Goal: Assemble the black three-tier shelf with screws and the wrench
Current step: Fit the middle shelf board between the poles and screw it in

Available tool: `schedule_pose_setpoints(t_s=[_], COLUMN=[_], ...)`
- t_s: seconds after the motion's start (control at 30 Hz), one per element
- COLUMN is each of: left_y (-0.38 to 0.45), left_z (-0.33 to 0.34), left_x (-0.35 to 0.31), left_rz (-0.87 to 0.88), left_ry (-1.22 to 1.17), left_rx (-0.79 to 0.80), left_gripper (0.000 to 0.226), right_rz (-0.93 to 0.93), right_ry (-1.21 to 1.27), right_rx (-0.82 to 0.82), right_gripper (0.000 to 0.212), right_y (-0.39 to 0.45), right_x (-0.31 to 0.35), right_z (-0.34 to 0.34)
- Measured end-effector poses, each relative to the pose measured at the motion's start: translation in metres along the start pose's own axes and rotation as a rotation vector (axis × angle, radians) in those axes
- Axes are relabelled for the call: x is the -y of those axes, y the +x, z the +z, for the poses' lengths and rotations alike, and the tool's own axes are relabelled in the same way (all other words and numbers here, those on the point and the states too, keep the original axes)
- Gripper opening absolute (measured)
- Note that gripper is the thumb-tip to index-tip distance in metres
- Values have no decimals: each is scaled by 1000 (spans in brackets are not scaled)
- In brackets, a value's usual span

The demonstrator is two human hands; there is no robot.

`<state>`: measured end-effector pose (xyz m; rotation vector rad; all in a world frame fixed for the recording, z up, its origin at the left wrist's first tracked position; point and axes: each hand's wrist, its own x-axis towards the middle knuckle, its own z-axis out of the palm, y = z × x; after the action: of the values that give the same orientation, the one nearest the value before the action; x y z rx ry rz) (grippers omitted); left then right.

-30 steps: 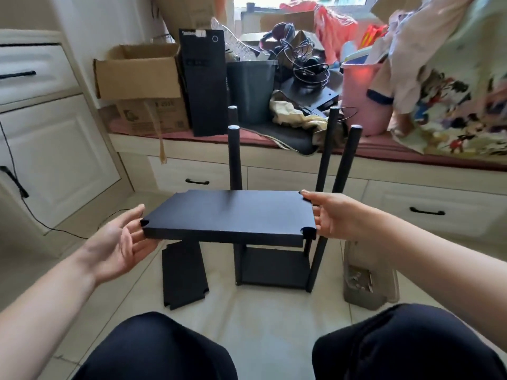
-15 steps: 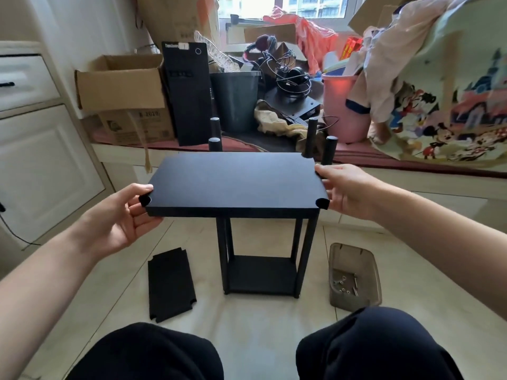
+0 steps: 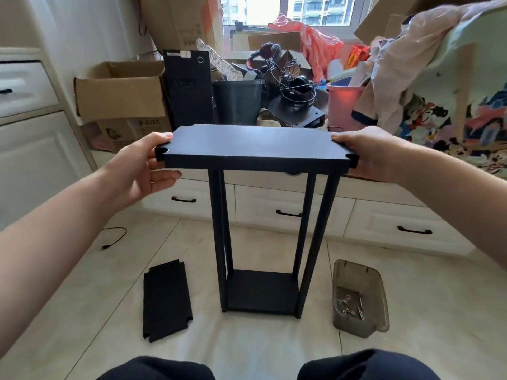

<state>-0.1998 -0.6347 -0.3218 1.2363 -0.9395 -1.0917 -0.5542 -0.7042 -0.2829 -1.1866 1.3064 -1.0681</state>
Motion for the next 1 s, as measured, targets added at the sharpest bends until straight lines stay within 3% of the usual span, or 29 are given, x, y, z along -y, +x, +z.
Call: schedule_pose_setpoints(t_s=[0.23,0.53,0.7,1.0], left_y=[63,126,133,130], left_z=[22,35,40,52], left_x=[-11,9,24,33], left_rz=[32,-67,-91,-94], left_ry=[57,96,77,-1], left_rx=[-46,-50,18,-5], left_gripper=[19,17,16,18], right_rz=[-97,6,41,34], right_ry=[-305,-356,-354,-349], right_rx=[-44,-8,-15,-57], right_gripper=[15,21,26,26], right_y=[70,146,158,162], right_x=[14,-3,-25,-29], right_z=[-3,-9,-12,-17])
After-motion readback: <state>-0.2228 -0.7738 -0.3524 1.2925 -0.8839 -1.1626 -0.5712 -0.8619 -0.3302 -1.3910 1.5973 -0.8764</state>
